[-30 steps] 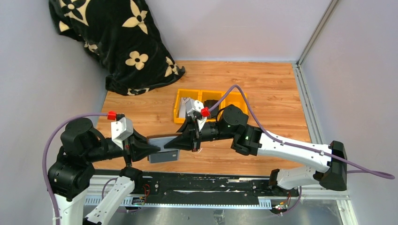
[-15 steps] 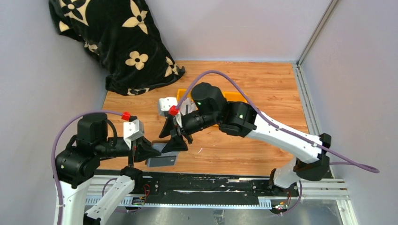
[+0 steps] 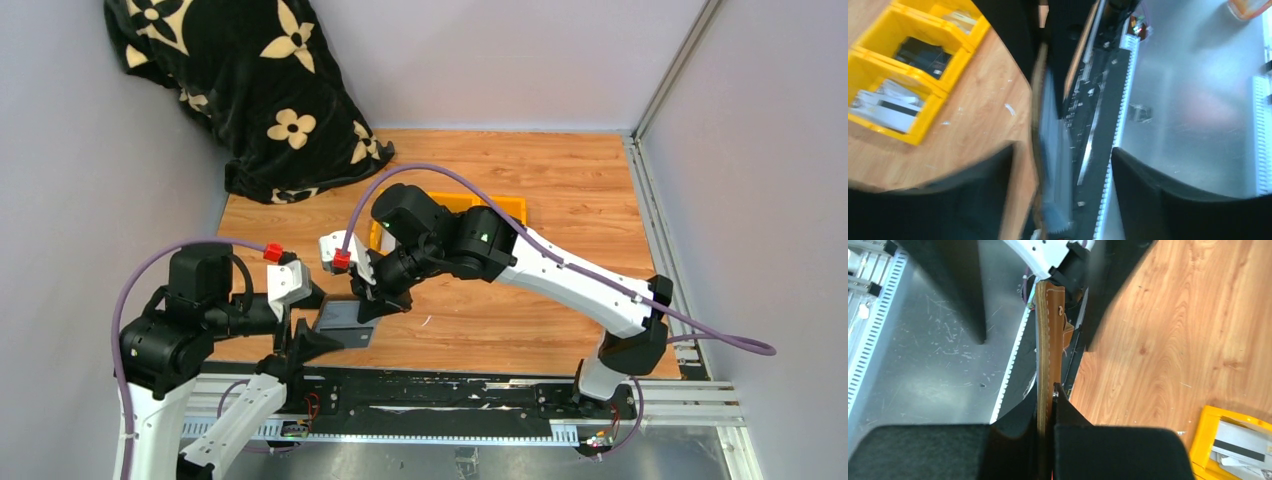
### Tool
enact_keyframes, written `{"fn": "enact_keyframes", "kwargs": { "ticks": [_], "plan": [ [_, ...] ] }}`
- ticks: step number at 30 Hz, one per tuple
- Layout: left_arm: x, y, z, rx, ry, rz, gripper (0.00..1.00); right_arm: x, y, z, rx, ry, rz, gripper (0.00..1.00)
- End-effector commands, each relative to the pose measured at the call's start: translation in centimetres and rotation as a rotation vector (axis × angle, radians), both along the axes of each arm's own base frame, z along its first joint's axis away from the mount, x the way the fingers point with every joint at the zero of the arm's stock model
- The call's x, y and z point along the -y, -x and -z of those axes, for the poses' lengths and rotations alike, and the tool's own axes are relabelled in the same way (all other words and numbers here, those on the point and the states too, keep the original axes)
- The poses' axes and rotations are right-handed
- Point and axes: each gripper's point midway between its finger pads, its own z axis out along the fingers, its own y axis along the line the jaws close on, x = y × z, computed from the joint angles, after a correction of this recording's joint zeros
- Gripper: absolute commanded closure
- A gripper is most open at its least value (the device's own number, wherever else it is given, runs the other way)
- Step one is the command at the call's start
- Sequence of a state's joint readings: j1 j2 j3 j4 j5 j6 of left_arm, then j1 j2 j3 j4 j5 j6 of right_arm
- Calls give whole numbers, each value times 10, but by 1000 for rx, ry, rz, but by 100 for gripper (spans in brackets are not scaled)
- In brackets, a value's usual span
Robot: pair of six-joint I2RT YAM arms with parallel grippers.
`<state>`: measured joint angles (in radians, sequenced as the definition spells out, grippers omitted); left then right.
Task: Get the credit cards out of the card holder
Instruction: Remove the credit card from the card holder.
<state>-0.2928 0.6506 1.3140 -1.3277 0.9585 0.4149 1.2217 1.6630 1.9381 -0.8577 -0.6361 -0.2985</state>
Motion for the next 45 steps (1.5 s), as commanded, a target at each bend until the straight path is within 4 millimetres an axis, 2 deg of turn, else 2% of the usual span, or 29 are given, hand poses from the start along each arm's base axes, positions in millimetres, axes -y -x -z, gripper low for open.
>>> {"fn": "enact_keyframes", "kwargs": {
  "ticks": [1, 2, 7, 8, 10, 11, 12, 15, 20, 25, 26, 29, 33, 35, 38, 39, 40, 41, 42, 45],
  "plan": [
    [-3, 4, -7, 79, -5, 11, 8, 1, -17, -40, 73, -152, 111, 100],
    [-3, 2, -10, 80, 4, -1, 1, 1, -19, -48, 73, -200, 126, 100],
    [7, -10, -30, 63, 153, -98, 0, 17, -14, -87, 77, -481, 175, 100],
    [10, -13, -35, 37, 198, -116, 0, 22, -12, -84, 64, -507, 185, 100],
    [16, -13, -43, 19, 263, -107, 0, 31, -8, -98, 55, -594, 199, 100],
    [19, -13, -48, 14, 295, -90, 0, 34, -9, -93, 38, -603, 220, 100],
    [22, -10, -51, -18, 314, -77, 1, 36, -9, -104, 43, -653, 227, 100],
    [28, -8, -59, -69, 359, -37, 6, 39, -12, -103, 1, -707, 276, 100],
    [30, -5, -60, -105, 378, -24, 20, 43, -20, -105, -80, -825, 366, 100],
    [27, -5, -48, -95, 347, -44, 38, 53, -29, -107, -141, -935, 444, 100],
    [26, -6, -46, -79, 340, -42, 41, 53, -32, -102, -158, -933, 465, 100],
    [22, -14, -40, -38, 304, -87, 44, 53, -34, -97, -200, -959, 486, 100],
    [23, -18, -33, -71, 286, -89, 48, 52, -32, -96, -233, -977, 478, 100],
    [24, -19, -34, -67, 290, -90, 57, 52, -32, -95, -239, -978, 477, 100],
    [23, -24, -35, -58, 282, -108, 89, 53, -35, -90, -254, -958, 504, 100],
    [21, -27, -34, -56, 267, -130, 97, 52, -35, -86, -268, -937, 513, 95],
    [19, -30, -32, -52, 246, -145, 100, 51, -37, -82, -276, -911, 525, 82],
    [18, -31, -30, -46, 223, -148, 100, 50, -39, -76, -283, -871, 540, 69],
    [16, -32, -27, -43, 199, -144, 100, 46, -41, -69, -286, -820, 541, 61],
    [14, -33, -21, -23, 141, -121, 100, 37, -47, -53, -304, -629, 520, 52]
  ]
}}
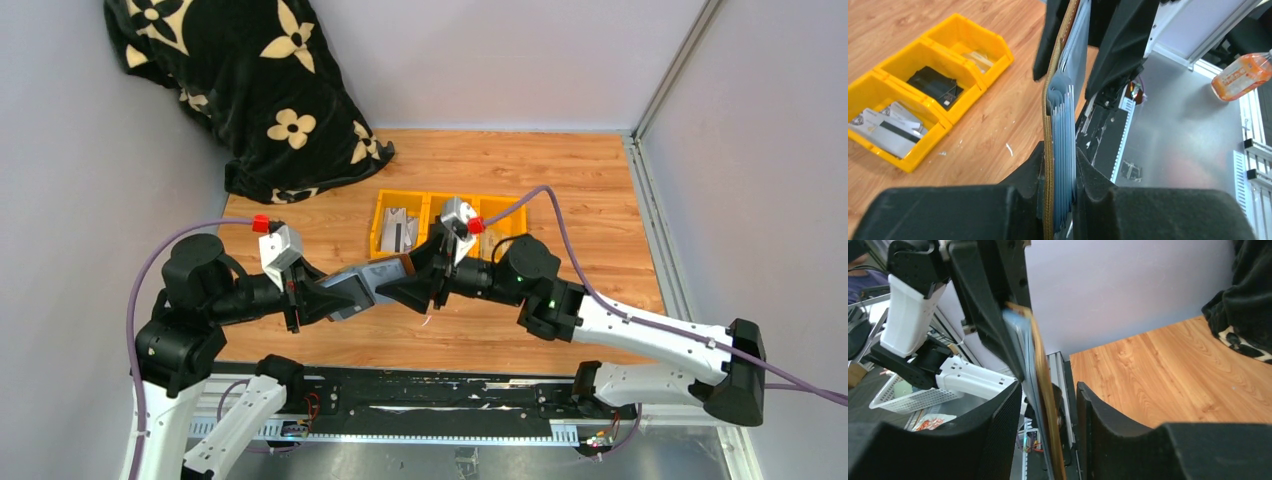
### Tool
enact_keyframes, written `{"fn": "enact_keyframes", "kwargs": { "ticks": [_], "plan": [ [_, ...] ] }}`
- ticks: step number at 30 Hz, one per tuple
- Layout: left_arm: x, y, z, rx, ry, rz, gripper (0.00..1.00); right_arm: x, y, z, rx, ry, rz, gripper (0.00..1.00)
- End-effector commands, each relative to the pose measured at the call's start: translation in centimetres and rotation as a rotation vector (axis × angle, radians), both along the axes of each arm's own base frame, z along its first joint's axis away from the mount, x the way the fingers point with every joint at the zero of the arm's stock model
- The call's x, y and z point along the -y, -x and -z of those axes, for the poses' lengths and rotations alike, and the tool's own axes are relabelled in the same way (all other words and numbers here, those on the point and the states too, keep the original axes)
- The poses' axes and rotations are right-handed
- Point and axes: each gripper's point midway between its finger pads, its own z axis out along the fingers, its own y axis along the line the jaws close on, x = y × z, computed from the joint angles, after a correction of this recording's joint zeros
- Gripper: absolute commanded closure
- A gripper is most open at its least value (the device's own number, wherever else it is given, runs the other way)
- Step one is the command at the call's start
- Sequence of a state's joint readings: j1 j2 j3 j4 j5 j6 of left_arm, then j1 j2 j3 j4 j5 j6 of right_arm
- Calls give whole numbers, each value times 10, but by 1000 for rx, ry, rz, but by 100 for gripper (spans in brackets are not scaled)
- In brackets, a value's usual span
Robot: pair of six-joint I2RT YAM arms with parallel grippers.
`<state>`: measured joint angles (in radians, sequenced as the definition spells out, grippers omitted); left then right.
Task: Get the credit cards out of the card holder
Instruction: Remove the credit card from the card holder.
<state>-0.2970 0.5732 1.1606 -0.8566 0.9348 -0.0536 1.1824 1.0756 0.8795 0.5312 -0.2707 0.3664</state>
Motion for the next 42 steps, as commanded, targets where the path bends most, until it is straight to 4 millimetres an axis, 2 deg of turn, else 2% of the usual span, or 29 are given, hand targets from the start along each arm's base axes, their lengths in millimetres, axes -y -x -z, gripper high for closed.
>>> {"fn": "enact_keyframes", "kwargs": {
  "ticks": [1, 5, 11, 16, 17, 18, 19, 20, 21, 25, 27, 28, 29, 31, 39, 42],
  "plan": [
    [-6, 0, 11, 30, -102, 23, 100, -5, -12, 9, -79, 179, -49, 52],
    [-10, 4, 16, 14, -152, 41, 100, -7, -11, 16, -54, 316, -124, 53],
    [-12, 3, 15, 24, -181, 46, 100, -1, -2, 24, -48, 433, -227, 69],
    [-11, 3, 15, 18, -186, 61, 100, 1, 15, 23, -22, 448, -348, 67],
    [-9, 4, 18, 2, -180, 75, 100, 1, 16, 24, -22, 456, -365, 69],
    [-8, 6, 19, -14, -172, 88, 100, 0, 17, 25, -20, 461, -380, 75],
    [-7, 8, 20, -26, -166, 98, 100, -1, 19, 23, -18, 456, -400, 89],
    [-7, 9, 21, -31, -165, 99, 97, -3, 20, 23, -20, 451, -409, 98],
    [-7, 9, 22, -36, -163, 100, 86, -5, 19, 19, -19, 437, -405, 100],
    [-5, 15, 20, -62, -141, 121, 49, -12, 4, -2, -31, 304, -320, 100],
    [-4, 19, 16, -59, -127, 133, 45, -7, -1, -22, -15, 182, -276, 100],
    [-4, 23, 13, -52, -119, 142, 44, -4, -2, -22, -20, 143, -258, 100],
    [-3, 25, 12, -47, -114, 150, 44, 0, -2, -33, -7, 88, -240, 100],
    [-3, 28, 10, -39, -105, 160, 45, 5, -2, -37, -17, 31, -220, 100],
    [-4, 25, 6, -31, -108, 147, 52, 14, 7, -31, -63, -39, -244, 100],
    [-3, 22, 0, -27, -99, 128, 61, 15, 15, -26, -58, -32, -282, 100]
  ]
}}
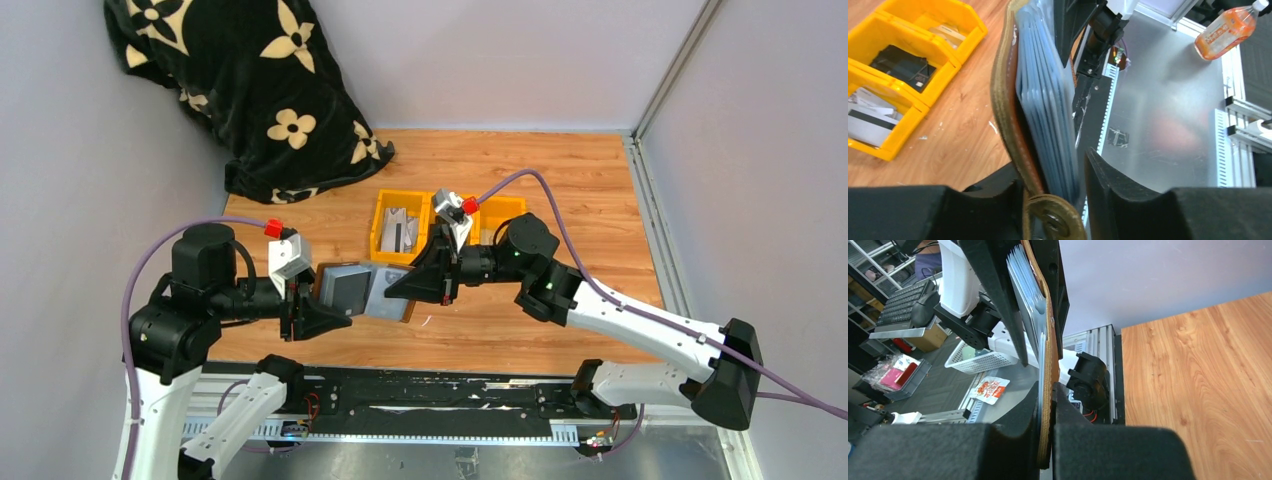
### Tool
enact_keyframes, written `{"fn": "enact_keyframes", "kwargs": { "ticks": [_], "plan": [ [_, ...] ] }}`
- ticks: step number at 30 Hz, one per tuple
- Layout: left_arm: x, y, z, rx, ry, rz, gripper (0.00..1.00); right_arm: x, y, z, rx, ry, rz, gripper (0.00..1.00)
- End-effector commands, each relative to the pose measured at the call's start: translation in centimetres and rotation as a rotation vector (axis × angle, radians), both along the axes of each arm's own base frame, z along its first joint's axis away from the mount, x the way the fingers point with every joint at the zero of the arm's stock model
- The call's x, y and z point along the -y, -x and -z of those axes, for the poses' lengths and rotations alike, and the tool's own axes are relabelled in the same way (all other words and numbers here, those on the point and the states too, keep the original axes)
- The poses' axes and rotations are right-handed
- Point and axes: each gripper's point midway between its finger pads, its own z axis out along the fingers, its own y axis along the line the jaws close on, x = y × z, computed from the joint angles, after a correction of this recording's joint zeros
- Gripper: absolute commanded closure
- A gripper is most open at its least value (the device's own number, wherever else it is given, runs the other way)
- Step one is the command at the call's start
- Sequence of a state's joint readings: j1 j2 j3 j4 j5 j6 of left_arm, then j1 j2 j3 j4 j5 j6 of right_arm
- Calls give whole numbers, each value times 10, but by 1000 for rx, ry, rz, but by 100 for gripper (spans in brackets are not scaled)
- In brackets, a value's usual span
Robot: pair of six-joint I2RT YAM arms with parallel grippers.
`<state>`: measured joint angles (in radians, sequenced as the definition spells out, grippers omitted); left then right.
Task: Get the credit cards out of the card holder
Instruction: Remove the credit card from the card holder.
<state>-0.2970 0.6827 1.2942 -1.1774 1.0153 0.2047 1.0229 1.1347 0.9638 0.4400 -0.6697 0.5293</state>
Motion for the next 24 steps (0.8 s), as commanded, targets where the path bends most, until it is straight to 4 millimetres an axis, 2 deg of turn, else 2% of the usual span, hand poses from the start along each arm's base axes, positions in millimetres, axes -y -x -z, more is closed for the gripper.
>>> {"fn": "enact_keyframes", "kwargs": {
  "ticks": [1, 8, 13, 19, 24],
  "plan": [
    [2, 3, -16, 23, 30, 6, 64, 10, 8, -31, 44, -127, -28, 100],
    [7, 14, -25, -21, 74, 68, 65, 14, 11, -26, 81, -105, -31, 100],
    [9, 18, -27, -64, 91, 93, 55, 16, 12, -24, 96, -93, -29, 100],
    [11, 14, -30, -81, 96, 87, 50, 18, 15, -24, 103, -99, -35, 100],
    [13, -1, -33, -86, 104, 29, 53, 15, 19, -21, 107, -88, -55, 100]
  ]
}}
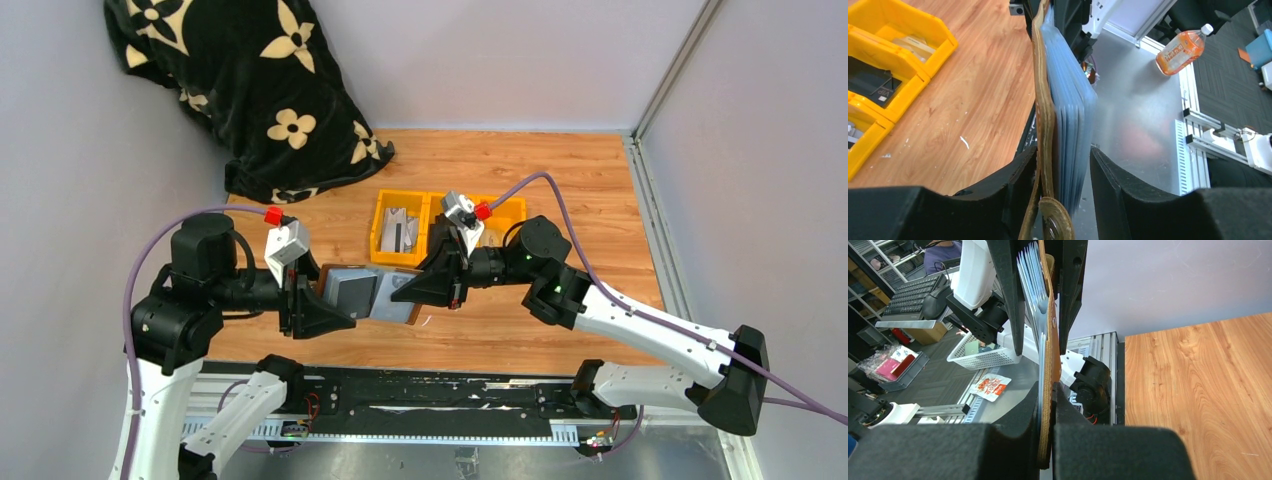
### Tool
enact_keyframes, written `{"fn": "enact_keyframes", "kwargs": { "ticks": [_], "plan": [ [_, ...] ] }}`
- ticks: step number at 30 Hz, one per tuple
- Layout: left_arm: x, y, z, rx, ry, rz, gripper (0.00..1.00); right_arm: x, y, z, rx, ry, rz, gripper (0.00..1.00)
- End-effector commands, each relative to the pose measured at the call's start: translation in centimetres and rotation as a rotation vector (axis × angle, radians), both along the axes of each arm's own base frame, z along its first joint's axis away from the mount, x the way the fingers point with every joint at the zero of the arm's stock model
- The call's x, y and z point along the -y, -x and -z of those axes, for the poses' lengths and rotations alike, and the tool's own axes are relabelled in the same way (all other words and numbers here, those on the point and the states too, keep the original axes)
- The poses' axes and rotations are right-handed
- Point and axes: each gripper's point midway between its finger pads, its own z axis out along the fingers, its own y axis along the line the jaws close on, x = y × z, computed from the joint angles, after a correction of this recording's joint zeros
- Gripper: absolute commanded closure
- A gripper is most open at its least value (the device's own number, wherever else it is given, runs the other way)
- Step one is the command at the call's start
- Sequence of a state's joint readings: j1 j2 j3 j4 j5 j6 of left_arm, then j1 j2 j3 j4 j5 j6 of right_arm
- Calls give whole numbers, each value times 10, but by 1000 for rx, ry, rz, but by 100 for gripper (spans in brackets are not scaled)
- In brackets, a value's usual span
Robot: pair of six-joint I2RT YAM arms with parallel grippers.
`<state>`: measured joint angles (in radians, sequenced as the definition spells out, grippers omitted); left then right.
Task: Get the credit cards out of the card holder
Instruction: Remove the credit card from the card holder.
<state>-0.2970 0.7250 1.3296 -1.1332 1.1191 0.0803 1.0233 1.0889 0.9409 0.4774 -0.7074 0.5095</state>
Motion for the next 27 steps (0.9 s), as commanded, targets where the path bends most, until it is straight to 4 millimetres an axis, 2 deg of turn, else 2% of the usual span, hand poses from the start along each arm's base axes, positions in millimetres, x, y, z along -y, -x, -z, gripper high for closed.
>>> {"fn": "enact_keyframes", "kwargs": {
  "ticks": [1, 4, 10, 11, 13, 15, 19, 21, 24, 27],
  "plan": [
    [3, -12, -12, 21, 23, -40, 55, 4, 8, -9, 49, -35, -23, 100],
    [4, -18, -16, 5, 29, -57, 66, 5, 9, -7, 58, -30, -23, 100],
    [8, -15, -17, -26, 41, -19, 90, 8, 10, -7, 69, -24, -23, 100],
    [8, -15, -16, -30, 42, -15, 94, 8, 10, -7, 64, -17, -22, 95],
    [7, -16, -16, -29, 39, -23, 96, 8, 8, -5, 57, 14, -19, 73],
    [6, -21, -14, -19, 27, -53, 98, 11, 0, -8, 53, 34, 24, 60],
    [-7, -50, 8, 22, -84, -222, 100, 30, -27, -31, 57, 14, 233, 50],
    [-17, -67, 23, 16, -158, -317, 100, 45, -53, -36, 36, 5, 426, 44],
    [-24, -81, 48, -43, -244, -369, 100, 56, -58, -45, 21, -39, 485, 36],
    [-22, -81, 56, -70, -260, -345, 100, 39, -39, -43, -23, -39, 336, 36]
  ]
}}
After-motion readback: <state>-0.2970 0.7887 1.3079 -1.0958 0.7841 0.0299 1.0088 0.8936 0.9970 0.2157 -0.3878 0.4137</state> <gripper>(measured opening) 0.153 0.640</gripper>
